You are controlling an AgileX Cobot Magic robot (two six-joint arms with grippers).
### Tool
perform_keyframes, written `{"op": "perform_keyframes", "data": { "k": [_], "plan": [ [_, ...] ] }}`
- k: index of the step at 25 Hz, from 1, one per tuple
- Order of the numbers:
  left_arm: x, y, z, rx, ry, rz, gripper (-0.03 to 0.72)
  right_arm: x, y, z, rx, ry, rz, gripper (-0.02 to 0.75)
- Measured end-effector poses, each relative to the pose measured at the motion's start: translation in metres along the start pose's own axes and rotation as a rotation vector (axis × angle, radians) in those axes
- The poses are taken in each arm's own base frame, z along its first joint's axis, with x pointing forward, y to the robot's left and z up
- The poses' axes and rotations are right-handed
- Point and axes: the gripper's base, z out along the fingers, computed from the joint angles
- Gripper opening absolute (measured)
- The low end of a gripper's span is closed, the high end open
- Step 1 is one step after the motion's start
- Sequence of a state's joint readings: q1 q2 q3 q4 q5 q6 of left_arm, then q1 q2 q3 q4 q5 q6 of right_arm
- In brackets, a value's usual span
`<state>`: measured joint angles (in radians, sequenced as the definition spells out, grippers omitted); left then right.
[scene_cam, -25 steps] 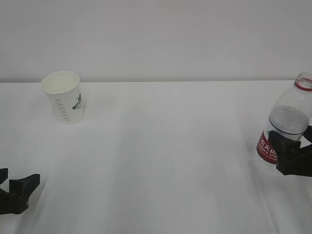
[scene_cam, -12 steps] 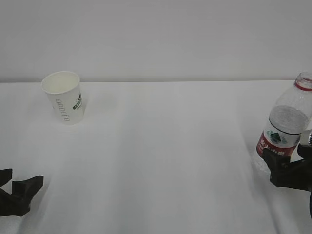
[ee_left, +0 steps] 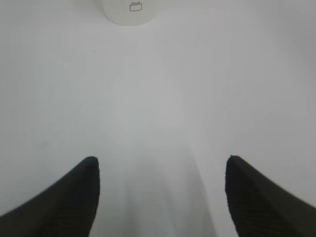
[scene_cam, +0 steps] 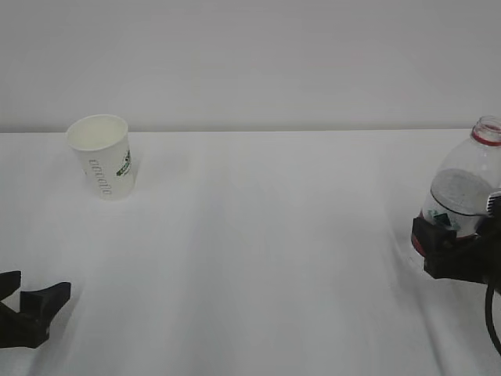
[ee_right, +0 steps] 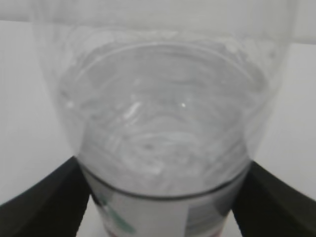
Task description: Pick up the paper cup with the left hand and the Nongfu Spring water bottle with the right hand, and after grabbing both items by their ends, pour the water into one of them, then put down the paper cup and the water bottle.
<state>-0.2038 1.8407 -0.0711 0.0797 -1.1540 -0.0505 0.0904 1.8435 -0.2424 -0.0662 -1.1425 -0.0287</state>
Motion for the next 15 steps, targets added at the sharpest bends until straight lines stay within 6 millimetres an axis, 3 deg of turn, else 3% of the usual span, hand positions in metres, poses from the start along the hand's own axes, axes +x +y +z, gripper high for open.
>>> {"op": "perform_keyframes", "data": {
  "k": [8,15],
  "plan": [
    [0.0,0.0,0.0,0.0,0.0,0.0,0.579,-0.0077,-0.0009,0.0078,0.002,-0.037,-0.002,0.621],
    [0.0,0.0,0.0,0.0,0.0,0.0,0.579,-0.0091,-0.001,0.0091,0.002,-0.043,-0.003,0.534]
  ]
}}
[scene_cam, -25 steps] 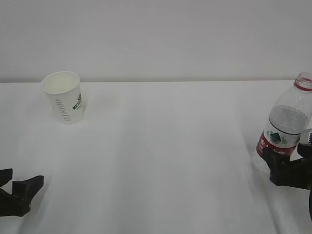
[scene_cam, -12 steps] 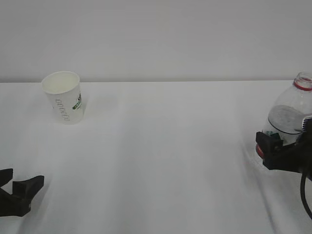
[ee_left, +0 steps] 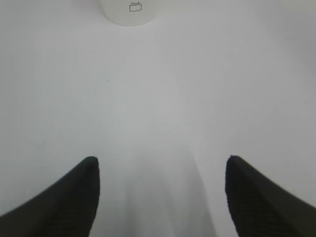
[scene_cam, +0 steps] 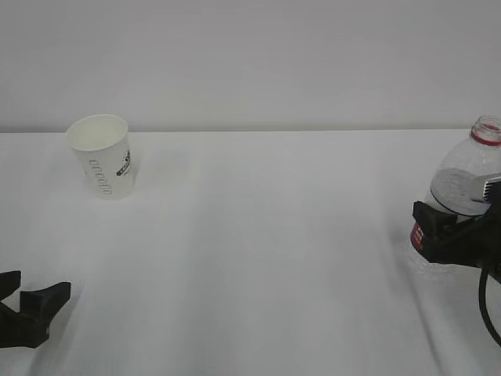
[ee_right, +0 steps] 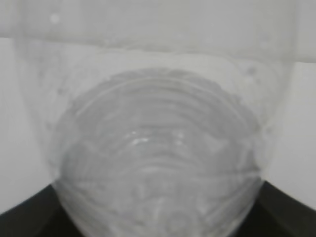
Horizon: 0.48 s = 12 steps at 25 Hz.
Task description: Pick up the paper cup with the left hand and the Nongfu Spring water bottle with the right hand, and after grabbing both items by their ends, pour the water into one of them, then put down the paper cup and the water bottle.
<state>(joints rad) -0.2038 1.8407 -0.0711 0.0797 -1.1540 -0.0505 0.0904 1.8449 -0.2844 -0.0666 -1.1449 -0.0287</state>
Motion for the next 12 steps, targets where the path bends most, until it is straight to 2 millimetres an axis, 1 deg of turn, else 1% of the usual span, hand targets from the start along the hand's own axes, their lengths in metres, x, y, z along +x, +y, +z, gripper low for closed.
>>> {"op": "perform_keyframes", "data": {
  "k": [12],
  "plan": [
    [0.0,0.0,0.0,0.0,0.0,0.0,0.579,0.0,0.0,0.0,0.0,0.0,0.004,0.525]
  ]
}}
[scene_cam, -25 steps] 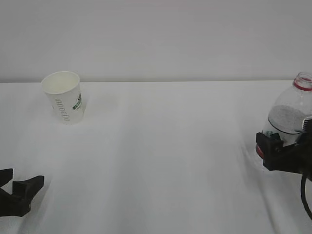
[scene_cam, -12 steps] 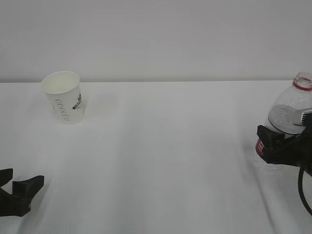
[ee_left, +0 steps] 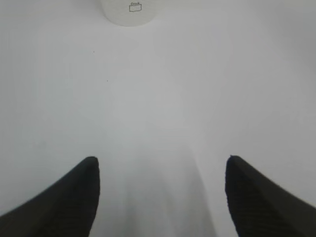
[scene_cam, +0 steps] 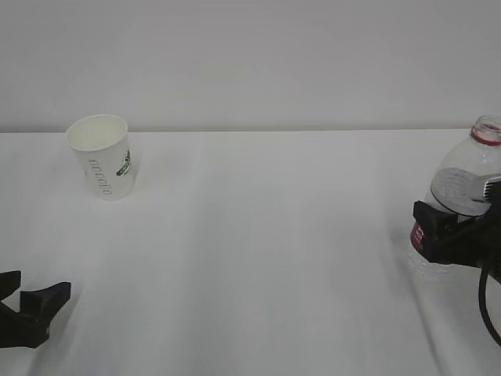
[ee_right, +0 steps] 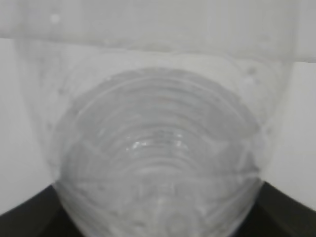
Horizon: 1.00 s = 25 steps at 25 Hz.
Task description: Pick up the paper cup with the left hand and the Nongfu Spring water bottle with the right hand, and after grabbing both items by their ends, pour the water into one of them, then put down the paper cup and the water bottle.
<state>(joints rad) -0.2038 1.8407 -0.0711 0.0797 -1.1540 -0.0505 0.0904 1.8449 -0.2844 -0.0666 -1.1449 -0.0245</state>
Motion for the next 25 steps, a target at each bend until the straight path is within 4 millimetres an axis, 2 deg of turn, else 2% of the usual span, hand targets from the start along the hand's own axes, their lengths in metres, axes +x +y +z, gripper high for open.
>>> {"op": "perform_keyframes", "data": {
  "k": [5,10,25],
  "plan": [
    [0.0,0.0,0.0,0.0,0.0,0.0,0.579,0.0,0.0,0.0,0.0,0.0,0.0,0.522],
    [0.0,0.0,0.0,0.0,0.0,0.0,0.579,0.0,0.0004,0.0,-0.004,0.0,-0.001,0.481],
    [-0.0001,0.0,0.0,0.001,-0.002,0.0,0.579,-0.0005,0.0062,-0.0004,-0.068,-0.002,-0.03,0.476]
  ]
}}
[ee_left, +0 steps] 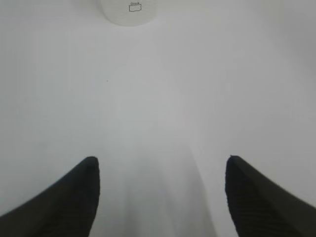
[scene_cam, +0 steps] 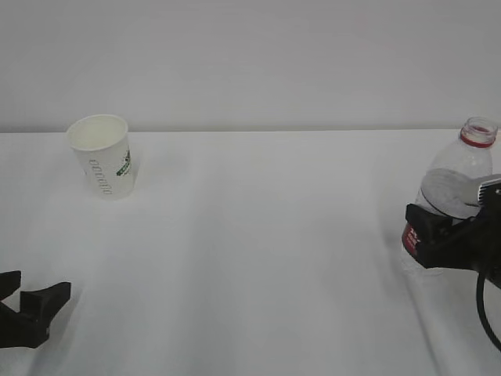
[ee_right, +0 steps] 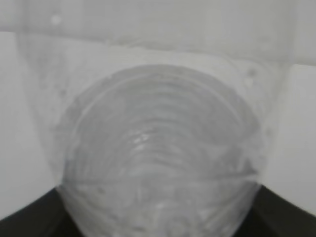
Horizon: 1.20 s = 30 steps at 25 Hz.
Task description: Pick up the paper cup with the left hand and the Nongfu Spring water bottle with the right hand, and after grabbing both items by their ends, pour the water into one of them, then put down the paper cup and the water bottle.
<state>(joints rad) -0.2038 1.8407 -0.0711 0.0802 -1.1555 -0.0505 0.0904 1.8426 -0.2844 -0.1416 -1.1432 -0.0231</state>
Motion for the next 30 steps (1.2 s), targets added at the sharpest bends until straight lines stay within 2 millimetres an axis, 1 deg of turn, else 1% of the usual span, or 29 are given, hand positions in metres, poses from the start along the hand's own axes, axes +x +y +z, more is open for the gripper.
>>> {"op": "perform_keyframes", "data": {
  "k": [4,10,15,24,30],
  "plan": [
    [0.0,-0.001,0.0,0.01,-0.001,0.005,0.579,-0.007,0.001,-0.004,-0.013,-0.002,-0.014,0.475],
    [-0.005,-0.004,0.005,0.043,-0.023,0.021,0.579,-0.026,0.001,-0.014,-0.007,-0.055,-0.029,0.475],
    [-0.007,-0.004,0.007,0.048,-0.031,0.011,0.579,-0.035,0.001,-0.02,-0.003,-0.063,-0.039,0.475],
    [-0.023,-0.003,0.022,0.05,-0.103,0.007,0.581,-0.052,0.0,-0.034,0.006,-0.058,-0.068,0.475],
    [-0.038,-0.003,0.033,0.051,-0.161,0.012,0.658,-0.065,-0.001,-0.039,0.018,-0.06,-0.091,0.475]
  ]
}}
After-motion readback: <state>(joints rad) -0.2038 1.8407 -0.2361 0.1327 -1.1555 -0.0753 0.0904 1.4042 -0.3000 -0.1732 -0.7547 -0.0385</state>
